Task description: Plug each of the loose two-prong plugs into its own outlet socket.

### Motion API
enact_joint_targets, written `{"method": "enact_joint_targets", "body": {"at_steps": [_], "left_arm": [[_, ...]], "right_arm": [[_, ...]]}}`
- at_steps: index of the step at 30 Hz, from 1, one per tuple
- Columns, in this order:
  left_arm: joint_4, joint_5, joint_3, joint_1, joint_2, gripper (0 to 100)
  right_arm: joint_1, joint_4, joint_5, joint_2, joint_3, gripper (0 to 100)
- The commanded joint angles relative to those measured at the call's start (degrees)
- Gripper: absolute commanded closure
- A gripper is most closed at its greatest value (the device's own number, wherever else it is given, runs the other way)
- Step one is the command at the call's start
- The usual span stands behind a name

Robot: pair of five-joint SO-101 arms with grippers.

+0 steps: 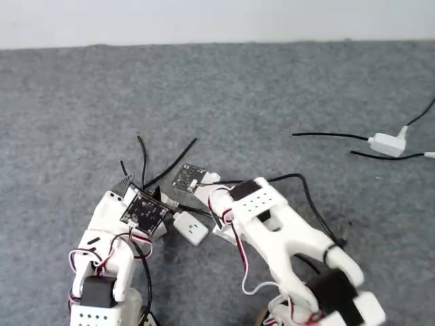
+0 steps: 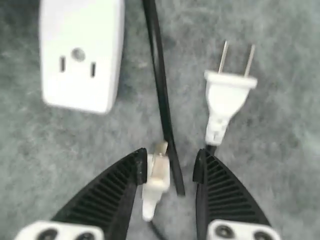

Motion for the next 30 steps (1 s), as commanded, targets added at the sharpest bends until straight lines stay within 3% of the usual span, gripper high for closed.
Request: {"method": "enact_joint_targets", "body": {"at_steps": [1, 7, 18, 30], "left_arm": [[-1.85, 0.97, -0.75, 0.26, -0.26, 80], [-1.85, 0.97, -0.75, 0.53, -0.26, 80], [-3.08, 0.97, 0.31, 0.26, -0.26, 80], [-3.08, 0.88, 0.31, 0.18, -0.26, 80]], "right_arm": [[3.21, 3.03, 0.35, -8.66, -2.29, 82.9], [8.22, -1.01, 0.7, -14.99, 3.52, 82.9], [-3.12, 9.54, -8.53, -15.69, 4.57, 82.9], [-5.05, 1.63, -9.05, -15.08, 13.63, 82.9]]}}
